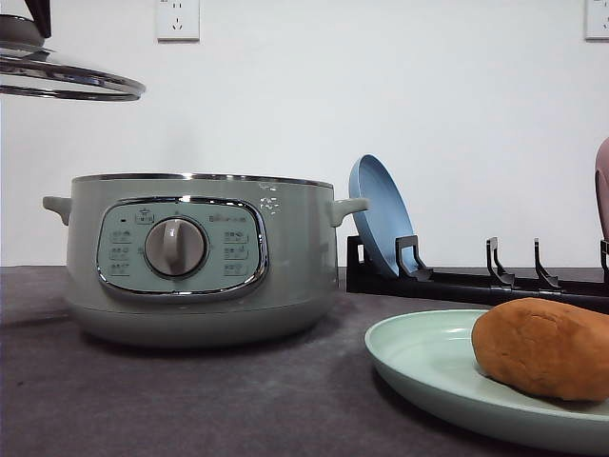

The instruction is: Transfer potato from steamer to green plate

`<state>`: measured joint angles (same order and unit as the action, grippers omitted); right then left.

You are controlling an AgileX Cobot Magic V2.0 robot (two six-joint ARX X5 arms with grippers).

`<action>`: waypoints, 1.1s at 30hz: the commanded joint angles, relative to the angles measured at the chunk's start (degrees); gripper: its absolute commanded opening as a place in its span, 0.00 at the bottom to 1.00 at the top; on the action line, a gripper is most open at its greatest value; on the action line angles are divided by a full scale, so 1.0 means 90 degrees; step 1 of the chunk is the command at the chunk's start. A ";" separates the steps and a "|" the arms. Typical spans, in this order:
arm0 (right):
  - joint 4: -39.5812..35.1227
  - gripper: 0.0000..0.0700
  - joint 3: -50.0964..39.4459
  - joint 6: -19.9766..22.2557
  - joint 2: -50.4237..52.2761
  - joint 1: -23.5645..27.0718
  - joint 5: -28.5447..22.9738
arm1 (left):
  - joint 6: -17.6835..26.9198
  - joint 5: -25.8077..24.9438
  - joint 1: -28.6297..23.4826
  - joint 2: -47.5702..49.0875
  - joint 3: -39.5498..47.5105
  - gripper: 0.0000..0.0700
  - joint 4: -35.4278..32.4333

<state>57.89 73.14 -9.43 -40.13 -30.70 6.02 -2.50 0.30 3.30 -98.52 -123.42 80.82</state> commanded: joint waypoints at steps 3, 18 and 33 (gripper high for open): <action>0.0095 0.99 0.0095 -0.0031 0.0341 -0.0027 0.0001 | -0.0041 0.0010 0.0133 -0.0039 -0.0279 0.00 -0.0032; 0.0219 0.99 0.0095 -0.0263 0.0727 -0.0027 0.0017 | -0.0094 0.0012 0.0848 -0.0039 -0.0279 0.00 -0.0020; 0.0216 0.99 0.0095 -0.0293 0.0727 -0.0027 0.0017 | -0.0111 0.0010 0.2181 -0.0039 -0.0277 0.00 -0.0027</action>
<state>60.16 73.14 -11.37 -33.15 -30.70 6.09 -2.98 0.30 22.31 -98.52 -123.42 80.84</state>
